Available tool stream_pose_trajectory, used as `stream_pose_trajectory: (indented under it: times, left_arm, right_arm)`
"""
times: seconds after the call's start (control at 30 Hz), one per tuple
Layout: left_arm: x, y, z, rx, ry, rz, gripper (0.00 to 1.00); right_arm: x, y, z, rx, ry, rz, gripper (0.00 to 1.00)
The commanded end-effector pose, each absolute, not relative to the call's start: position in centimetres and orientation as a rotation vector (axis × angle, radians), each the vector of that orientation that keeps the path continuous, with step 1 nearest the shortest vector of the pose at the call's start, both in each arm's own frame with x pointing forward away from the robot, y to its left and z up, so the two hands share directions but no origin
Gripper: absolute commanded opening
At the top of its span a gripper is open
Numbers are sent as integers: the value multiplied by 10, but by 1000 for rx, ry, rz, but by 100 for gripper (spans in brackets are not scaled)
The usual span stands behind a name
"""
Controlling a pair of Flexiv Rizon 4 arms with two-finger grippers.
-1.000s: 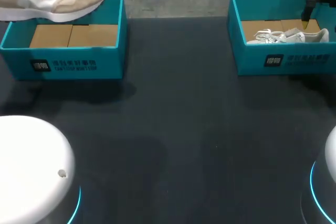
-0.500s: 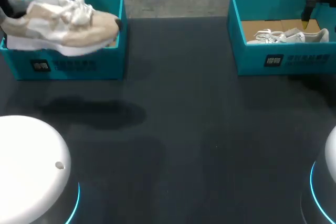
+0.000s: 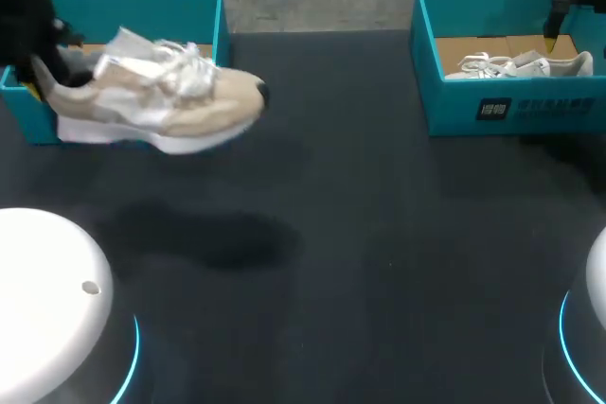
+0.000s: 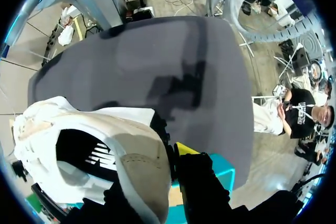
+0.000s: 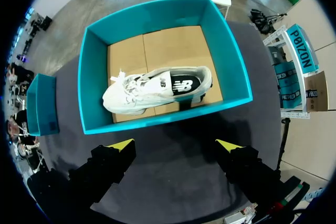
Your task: Take the shoe out of the shoebox, open the shoe tongue, remove and reinsert the insole, then place the shoe into the shoebox
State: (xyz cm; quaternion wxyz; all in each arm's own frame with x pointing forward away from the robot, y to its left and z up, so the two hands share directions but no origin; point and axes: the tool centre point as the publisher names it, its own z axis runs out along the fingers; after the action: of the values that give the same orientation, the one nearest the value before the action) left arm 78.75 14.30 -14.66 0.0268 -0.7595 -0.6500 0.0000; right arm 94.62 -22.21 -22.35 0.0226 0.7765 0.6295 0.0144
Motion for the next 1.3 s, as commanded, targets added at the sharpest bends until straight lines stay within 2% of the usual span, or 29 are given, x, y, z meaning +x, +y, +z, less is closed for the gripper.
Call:
stream_pose_trajectory:
  times: [0.03,0.6,1.3]
  left_arm:
    - [773,122,-159,-2333,-1961,44,0]
    - [771,117,-161,-2321,-1950,78,0]
    - [696,37,-234,-2285,-1868,198,0]
  right_arm:
    - [946,-222,-223,2406,1947,43,100]
    - [946,-222,-223,2406,1947,43,100]
    - [946,-222,-223,2406,1947,43,100]
